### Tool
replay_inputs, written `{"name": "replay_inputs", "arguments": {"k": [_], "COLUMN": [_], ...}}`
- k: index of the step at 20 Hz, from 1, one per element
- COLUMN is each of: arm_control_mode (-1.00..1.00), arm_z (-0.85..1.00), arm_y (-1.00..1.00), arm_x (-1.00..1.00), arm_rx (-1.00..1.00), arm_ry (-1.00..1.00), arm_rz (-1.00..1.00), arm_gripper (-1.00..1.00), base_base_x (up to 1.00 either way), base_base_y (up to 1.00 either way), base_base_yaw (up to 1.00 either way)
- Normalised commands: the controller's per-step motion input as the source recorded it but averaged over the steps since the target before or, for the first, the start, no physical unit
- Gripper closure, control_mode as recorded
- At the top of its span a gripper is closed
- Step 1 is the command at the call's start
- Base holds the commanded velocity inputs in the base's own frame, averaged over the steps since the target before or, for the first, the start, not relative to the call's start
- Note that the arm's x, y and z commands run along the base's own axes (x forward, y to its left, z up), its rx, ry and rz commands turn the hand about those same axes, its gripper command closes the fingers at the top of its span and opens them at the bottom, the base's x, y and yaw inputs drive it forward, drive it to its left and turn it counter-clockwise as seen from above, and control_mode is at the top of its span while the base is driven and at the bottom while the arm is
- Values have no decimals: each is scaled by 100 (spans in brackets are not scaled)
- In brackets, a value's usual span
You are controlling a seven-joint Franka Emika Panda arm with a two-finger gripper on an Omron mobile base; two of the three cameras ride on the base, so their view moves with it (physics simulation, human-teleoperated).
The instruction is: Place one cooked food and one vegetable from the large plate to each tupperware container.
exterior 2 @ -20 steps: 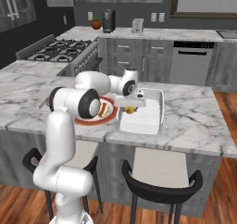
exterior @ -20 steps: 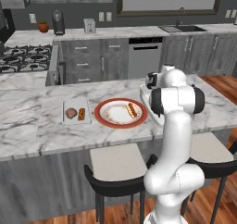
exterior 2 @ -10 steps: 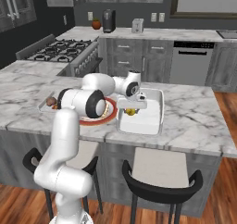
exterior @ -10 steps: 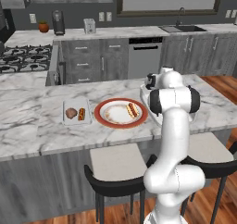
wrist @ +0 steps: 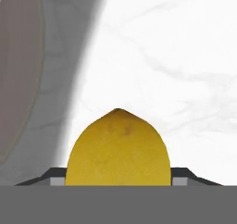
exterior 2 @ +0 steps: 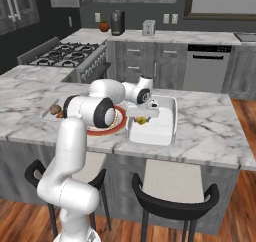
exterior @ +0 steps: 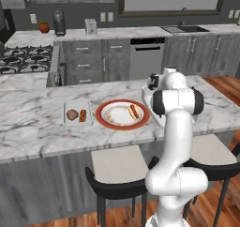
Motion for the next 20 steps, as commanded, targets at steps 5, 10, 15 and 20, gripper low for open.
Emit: {"name": "replay_inputs", "arguments": {"k": [5, 10, 15, 20], "arm_control_mode": [-100, -100, -100, -100], "arm_z": [4, 49, 96, 43], "arm_y": [19, 36, 7, 84], "arm_x": [-18, -21, -26, -38], "arm_rx": [0, 0, -1, 0], "arm_ry": [-13, -18, -5, -3], "arm_rz": [0, 0, 0, -7], "arm_gripper": [-100, -100, -100, -100], "base_base_x": [0, 0, 0, 0], "base_base_y": [0, 0, 0, 0], "base_base_yaw": [0, 0, 0, 0]}}
